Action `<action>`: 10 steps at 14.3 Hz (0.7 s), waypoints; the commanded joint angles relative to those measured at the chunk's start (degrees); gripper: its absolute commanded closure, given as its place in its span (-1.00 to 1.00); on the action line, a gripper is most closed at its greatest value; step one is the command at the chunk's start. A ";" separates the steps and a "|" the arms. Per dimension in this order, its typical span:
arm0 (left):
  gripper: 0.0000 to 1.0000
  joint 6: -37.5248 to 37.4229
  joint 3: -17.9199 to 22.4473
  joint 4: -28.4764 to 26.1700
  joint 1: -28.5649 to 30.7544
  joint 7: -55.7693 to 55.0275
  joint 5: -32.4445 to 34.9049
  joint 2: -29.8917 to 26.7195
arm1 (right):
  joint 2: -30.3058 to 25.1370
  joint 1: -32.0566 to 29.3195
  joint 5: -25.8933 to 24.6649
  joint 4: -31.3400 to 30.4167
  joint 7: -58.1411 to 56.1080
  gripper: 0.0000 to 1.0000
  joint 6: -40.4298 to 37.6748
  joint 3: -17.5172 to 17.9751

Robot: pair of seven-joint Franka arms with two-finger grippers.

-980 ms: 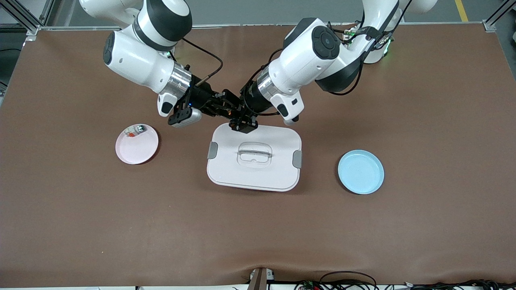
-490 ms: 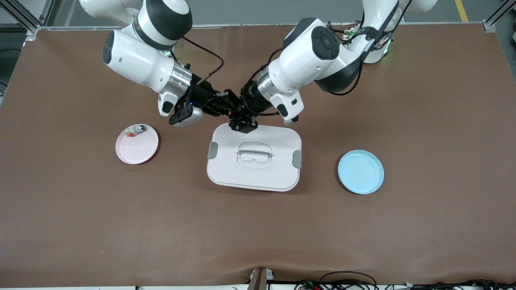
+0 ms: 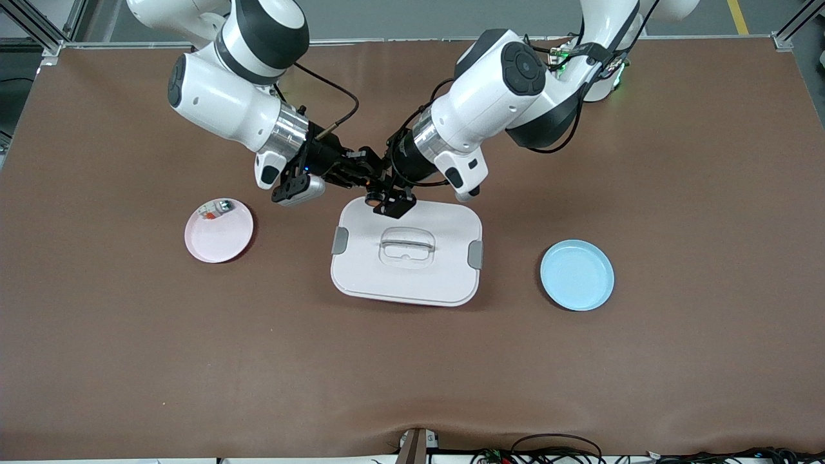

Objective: Transfer orange switch to right arm and place
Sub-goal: 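Close the right gripper on the switch held by the left gripper, then open the left gripper and carry the switch toward the white plate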

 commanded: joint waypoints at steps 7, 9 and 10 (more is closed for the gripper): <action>-1.00 -0.85 0.23 -6.17 2.40 1.69 1.17 -4.65 | 0.27 -0.46 -5.40 -0.23 -23.73 1.00 -4.34 -1.02; -1.00 -0.85 0.15 -10.92 3.37 4.42 1.17 -7.29 | 0.18 -1.69 -14.86 0.03 -24.34 1.00 -7.15 -1.02; -1.00 -0.76 0.06 -12.85 4.07 5.73 1.17 -8.26 | 0.18 -2.13 -19.18 0.03 -25.30 1.00 -8.82 -1.02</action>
